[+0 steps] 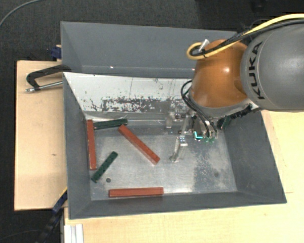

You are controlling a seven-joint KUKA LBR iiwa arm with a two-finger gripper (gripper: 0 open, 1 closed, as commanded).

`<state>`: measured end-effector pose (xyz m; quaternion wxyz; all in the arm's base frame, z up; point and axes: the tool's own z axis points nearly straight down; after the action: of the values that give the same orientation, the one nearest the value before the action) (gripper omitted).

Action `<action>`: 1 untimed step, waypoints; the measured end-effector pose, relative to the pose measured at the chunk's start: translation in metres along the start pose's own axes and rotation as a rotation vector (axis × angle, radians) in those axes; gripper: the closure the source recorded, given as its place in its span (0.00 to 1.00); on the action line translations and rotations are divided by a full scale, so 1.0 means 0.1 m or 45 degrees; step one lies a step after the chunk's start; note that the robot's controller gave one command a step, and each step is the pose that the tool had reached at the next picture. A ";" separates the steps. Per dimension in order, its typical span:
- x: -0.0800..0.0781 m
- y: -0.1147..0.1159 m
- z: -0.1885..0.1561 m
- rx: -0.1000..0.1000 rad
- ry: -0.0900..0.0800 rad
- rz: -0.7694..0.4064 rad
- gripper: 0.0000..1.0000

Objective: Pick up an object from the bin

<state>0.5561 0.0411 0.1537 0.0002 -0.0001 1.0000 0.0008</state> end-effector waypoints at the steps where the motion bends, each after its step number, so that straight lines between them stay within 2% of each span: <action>1: -0.01 0.40 0.86 -0.001 0.007 -0.232 0.00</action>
Offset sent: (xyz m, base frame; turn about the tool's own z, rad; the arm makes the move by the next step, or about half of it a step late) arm 0.0020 0.0377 -0.0837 -0.1806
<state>0.5569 0.0810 0.0678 -0.0025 -0.0911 0.9958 0.0011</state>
